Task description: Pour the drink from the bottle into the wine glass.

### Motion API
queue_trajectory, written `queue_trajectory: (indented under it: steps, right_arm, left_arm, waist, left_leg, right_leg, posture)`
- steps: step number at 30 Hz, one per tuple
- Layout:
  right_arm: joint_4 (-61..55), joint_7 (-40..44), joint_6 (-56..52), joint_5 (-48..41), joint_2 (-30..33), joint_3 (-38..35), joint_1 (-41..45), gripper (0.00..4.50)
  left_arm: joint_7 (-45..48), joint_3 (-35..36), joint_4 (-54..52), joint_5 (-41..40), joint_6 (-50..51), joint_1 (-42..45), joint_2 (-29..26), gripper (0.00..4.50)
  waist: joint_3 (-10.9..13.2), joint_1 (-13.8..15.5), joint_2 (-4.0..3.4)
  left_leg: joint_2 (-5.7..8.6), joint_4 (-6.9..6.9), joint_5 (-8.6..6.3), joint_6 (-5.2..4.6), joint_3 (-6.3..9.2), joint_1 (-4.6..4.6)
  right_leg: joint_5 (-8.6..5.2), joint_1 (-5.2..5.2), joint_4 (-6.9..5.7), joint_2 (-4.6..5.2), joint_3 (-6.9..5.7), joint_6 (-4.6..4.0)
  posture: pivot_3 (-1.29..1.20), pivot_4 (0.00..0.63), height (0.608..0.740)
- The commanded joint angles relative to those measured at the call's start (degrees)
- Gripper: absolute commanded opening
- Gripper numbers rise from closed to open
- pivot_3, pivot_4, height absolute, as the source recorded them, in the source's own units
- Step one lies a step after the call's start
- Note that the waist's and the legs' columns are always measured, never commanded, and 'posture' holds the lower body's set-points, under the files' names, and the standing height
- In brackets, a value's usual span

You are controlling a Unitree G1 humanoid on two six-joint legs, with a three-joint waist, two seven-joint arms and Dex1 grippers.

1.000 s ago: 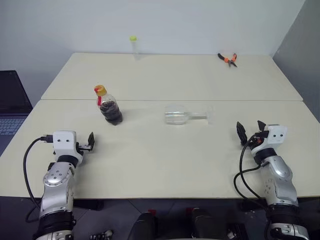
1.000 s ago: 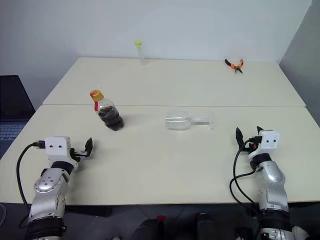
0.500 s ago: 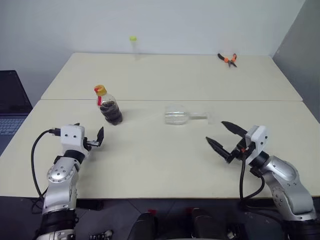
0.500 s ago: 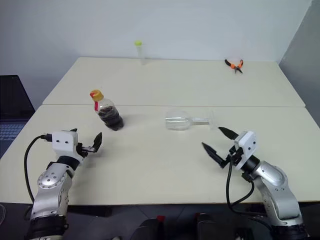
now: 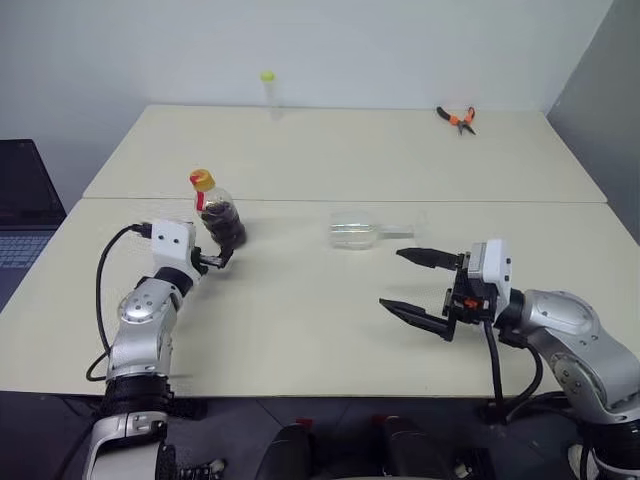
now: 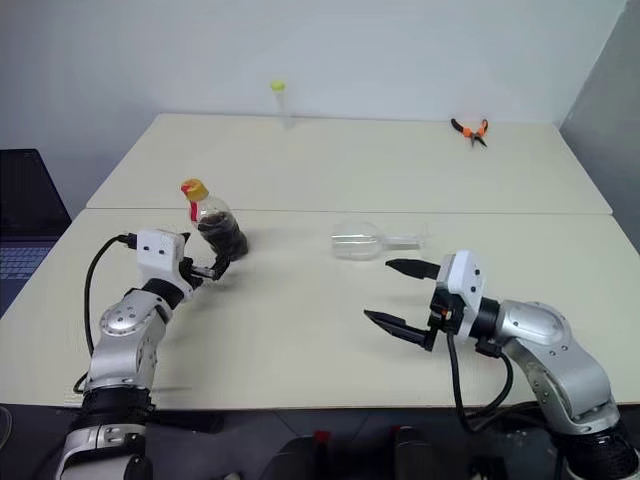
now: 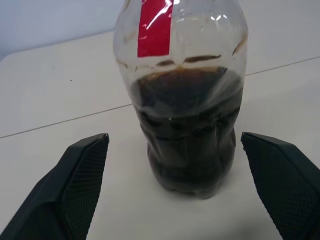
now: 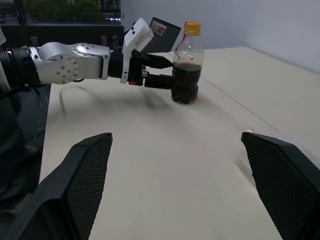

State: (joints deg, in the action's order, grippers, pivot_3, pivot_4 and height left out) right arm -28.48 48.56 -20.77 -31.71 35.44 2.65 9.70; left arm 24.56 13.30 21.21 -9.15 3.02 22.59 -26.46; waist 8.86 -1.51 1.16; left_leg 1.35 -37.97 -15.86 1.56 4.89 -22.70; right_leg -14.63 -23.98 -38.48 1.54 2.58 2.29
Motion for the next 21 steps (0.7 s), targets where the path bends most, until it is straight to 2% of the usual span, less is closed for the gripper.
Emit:
queue_trajectory:
  steps: [1, 9, 15, 18, 21]
  right_arm:
    - [-0.7, 0.6, 1.3, 0.8, -0.8, 0.9, 1.0, 4.41]
    - [-0.3, 0.5, 1.7, 2.5, -2.4, 2.3, 1.8, 4.41]
    - [-0.7, 0.1, 1.5, 3.1, -2.9, 2.2, 1.7, 4.41]
    - [-1.2, -0.6, 1.0, 2.9, -3.2, 1.9, 2.0, 4.50]
    - [-1.6, -1.4, 0.3, 2.4, -3.5, 1.4, 2.3, 4.50]
  left_arm:
    - [0.6, 0.1, 3.7, -0.4, -2.7, 3.4, -0.2, 4.48]
    - [2.0, -0.4, 16.7, -0.1, -7.2, 12.4, 0.5, 4.48]
    - [3.5, -0.7, 21.2, -0.4, -9.9, 15.4, 1.6, 4.48]
    - [4.1, -0.5, 21.2, -0.9, -10.4, 15.6, 1.9, 3.90]
    - [4.9, -0.5, 19.9, -1.1, -10.4, 15.2, 2.0, 3.06]
  waist:
    - [0.0, 0.0, 0.00]
    - [0.0, 0.0, 0.01]
    - [0.0, 0.0, 0.01]
    - [0.0, 0.0, 0.01]
    - [0.0, 0.0, 0.01]
  left_leg:
    - [0.00, 0.00, 0.00, 0.00, 0.00, 0.00]
    - [0.03, -0.04, 0.00, 0.01, 0.03, -0.05]
    - [0.04, -0.03, 0.01, 0.01, 0.02, -0.06]
    - [0.04, -0.03, 0.01, 0.01, 0.04, -0.09]
    - [0.04, -0.04, 0.01, 0.01, 0.05, -0.10]
  right_leg:
    - [0.00, 0.00, 0.00, 0.00, 0.00, 0.00]
    - [0.00, -0.03, -0.02, 0.00, -0.04, 0.00]
    - [0.00, -0.06, -0.03, 0.00, -0.02, 0.00]
    - [0.00, -0.07, -0.03, 0.00, -0.03, 0.00]
    - [0.00, -0.07, -0.03, 0.01, -0.04, 0.00]
  posture:
    - [0.00, 0.150, 0.740]
    - [0.00, 0.150, 0.740]
    - [0.00, 0.150, 0.740]
    - [0.00, 0.150, 0.740]
    - [0.00, 0.150, 0.740]
